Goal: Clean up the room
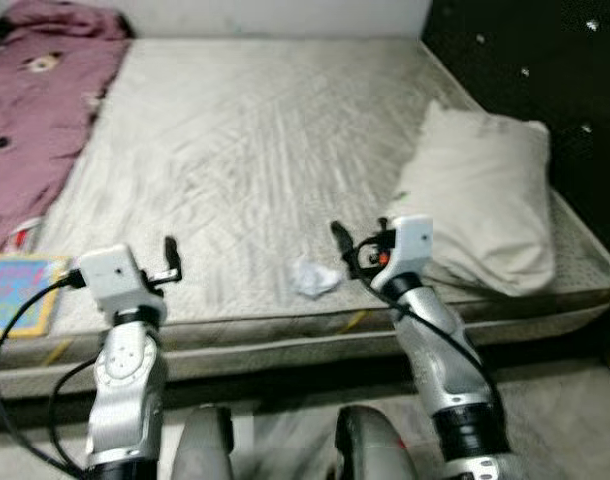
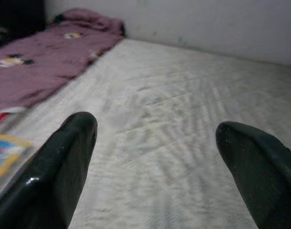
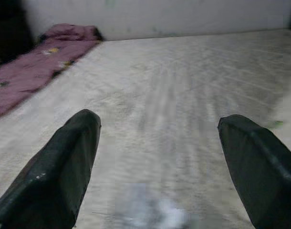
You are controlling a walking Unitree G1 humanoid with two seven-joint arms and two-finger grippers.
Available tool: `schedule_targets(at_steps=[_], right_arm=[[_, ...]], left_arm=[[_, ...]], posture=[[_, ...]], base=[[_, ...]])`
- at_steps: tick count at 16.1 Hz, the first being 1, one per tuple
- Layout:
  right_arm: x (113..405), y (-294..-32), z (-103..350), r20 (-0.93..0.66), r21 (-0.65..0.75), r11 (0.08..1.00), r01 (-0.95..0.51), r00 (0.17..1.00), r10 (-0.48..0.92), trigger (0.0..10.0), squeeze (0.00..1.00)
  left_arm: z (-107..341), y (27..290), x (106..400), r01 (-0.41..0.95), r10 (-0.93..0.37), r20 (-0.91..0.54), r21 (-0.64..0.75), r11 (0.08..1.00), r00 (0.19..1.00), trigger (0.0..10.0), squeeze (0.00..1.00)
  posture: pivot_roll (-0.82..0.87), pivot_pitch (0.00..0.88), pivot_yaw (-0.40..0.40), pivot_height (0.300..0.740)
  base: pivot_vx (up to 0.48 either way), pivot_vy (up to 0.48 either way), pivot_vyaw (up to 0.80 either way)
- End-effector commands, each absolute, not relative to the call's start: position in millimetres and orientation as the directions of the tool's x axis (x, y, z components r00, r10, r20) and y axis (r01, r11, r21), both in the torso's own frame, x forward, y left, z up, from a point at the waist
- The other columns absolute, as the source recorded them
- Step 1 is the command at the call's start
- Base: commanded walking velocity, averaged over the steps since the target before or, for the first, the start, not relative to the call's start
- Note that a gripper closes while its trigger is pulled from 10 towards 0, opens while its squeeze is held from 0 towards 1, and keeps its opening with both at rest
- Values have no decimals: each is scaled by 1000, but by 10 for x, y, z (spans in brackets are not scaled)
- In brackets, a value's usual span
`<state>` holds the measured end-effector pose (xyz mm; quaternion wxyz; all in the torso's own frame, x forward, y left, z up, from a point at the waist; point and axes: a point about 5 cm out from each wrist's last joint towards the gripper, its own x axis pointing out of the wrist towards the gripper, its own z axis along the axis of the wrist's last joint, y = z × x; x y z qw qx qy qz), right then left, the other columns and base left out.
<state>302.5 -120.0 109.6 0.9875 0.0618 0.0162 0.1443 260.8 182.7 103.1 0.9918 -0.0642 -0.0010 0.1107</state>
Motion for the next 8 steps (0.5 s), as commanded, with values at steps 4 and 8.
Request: schedule_targets(at_steps=[4, 8], right_arm=[[3044, -1256, 1118, -10, 131, 958, -256, 966, 259, 10000, 0], [3049, -1251, 1116, -9, 136, 957, -257, 965, 260, 10000, 0]], left_arm=[[1020, 1789, 2626, -200, 198, -26, -122, 972, 980, 10000, 0], [1009, 1795, 2642, -212, 209, -38, -111, 971, 977, 10000, 0]], posture=[[-48, 57, -37, 638], [-46, 55, -38, 638]], base=[[320, 0, 0], [0, 0, 0]])
